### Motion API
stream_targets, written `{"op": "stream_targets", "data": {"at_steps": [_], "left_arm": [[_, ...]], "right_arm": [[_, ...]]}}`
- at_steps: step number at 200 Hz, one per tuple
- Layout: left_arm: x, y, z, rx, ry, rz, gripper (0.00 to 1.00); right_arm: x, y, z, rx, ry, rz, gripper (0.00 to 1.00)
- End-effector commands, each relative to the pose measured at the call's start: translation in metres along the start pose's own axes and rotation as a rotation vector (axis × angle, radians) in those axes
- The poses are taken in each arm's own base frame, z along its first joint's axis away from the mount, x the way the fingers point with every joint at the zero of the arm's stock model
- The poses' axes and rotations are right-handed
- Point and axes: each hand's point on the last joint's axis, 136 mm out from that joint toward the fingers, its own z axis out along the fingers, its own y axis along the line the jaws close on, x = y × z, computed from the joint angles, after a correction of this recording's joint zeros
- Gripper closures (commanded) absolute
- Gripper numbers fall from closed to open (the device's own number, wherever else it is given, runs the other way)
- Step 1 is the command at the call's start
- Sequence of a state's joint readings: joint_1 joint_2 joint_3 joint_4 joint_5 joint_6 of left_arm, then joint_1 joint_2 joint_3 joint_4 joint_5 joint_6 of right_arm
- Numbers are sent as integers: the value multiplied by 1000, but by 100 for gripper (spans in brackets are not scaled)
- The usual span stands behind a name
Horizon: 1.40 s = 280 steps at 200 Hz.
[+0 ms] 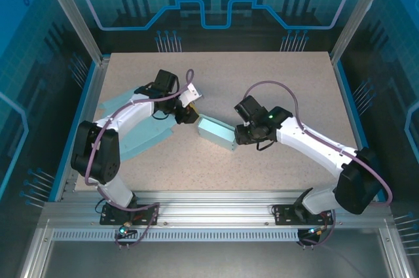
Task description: Fold the paper box
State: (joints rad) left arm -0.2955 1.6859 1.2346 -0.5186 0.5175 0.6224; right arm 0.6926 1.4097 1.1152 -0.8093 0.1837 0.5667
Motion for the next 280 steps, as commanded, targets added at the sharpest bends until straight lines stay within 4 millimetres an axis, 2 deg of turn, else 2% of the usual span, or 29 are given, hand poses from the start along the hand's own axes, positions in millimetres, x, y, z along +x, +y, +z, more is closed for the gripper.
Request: {"op": "stream_targets", "data": {"at_steps": [1, 45, 63, 121, 162, 197, 232, 280], "left_arm": [[-6, -6, 3, 21, -8, -19, 72], [-9, -15, 4, -2, -14, -44, 82], [-10, -16, 4, -19, -20, -66, 83], [-14, -17, 2, -105, -59, -202, 85], [-19, -29, -3, -114, -85, -273, 86], [-16, -35, 6, -141, -51, -327, 91], [-8, -37, 13, -169, 3, -380, 91], [-10, -43, 19, -161, 4, -408, 91]], "right_arm": [[-13, 0, -1, 12, -29, 25, 66], [-16, 4, 4, 4, -18, 33, 85], [-18, 7, 4, -12, -23, 35, 89], [-34, 21, 4, -66, -54, 57, 89], [-41, 26, 9, -76, -59, 67, 89], [-47, 33, 11, -113, -68, 87, 89], [-55, 42, 10, -175, -80, 112, 88], [-60, 52, 13, -232, -77, 128, 88]]}}
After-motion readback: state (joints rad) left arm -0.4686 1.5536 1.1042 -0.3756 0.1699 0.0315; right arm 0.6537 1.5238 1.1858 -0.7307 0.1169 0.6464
